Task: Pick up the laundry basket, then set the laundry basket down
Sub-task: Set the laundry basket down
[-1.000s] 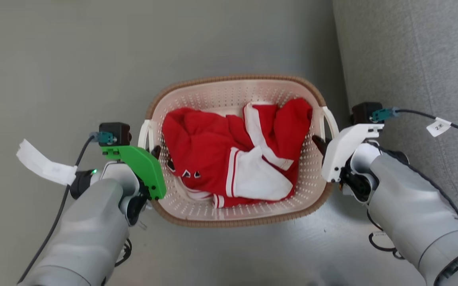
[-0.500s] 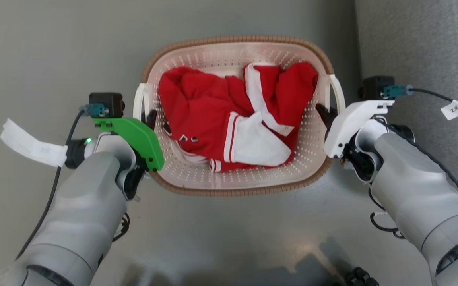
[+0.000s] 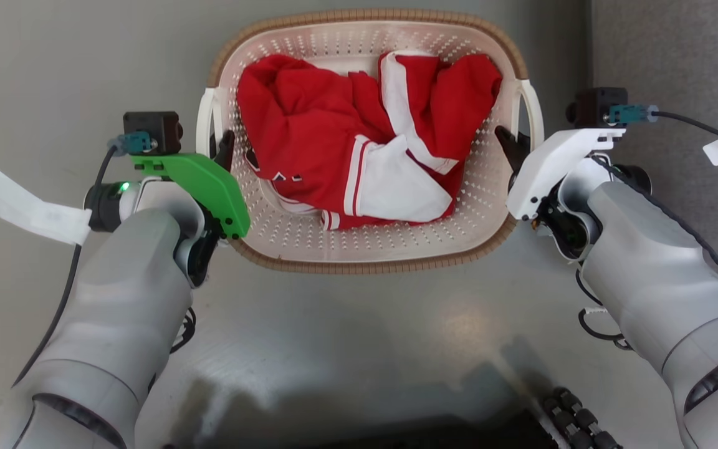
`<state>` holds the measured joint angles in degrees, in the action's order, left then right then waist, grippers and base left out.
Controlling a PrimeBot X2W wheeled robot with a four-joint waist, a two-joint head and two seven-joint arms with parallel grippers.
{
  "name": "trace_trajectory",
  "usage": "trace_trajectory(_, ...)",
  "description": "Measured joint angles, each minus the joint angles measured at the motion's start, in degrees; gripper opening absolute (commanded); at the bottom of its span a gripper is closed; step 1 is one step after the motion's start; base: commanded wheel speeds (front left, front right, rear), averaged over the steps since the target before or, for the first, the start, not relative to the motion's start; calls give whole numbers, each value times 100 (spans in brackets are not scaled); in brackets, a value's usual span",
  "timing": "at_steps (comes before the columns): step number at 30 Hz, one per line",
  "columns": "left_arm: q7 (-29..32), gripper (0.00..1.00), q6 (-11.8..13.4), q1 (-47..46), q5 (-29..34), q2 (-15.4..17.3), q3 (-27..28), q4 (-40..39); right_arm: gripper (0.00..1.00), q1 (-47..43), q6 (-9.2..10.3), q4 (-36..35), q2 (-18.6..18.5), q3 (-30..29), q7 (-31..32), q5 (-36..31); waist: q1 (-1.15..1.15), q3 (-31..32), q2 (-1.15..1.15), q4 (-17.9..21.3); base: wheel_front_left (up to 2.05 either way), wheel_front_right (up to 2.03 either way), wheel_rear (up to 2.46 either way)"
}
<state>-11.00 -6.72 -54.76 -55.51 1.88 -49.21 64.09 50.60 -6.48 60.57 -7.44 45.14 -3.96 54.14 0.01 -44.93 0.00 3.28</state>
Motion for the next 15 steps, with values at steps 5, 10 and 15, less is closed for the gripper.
trace_trajectory(5, -43, 0, 0, -98, 16, 0, -27, 26, 0, 97, 0, 0, 2, 13, -41, 51, 0, -247, 0, 0, 0, 0, 0)
trace_trajectory(10, -114, 0, 0, -240, 33, 1, -41, 33, 0, 209, 0, -10, -2, 30, -148, 57, 0, -467, 0, -8, 0, 0, 0)
trace_trajectory(15, -168, 0, 0, -344, 48, 4, -46, 46, 0, 305, 0, -30, -14, 63, -208, 89, 0, -657, 0, -22, 0, 0, 0)
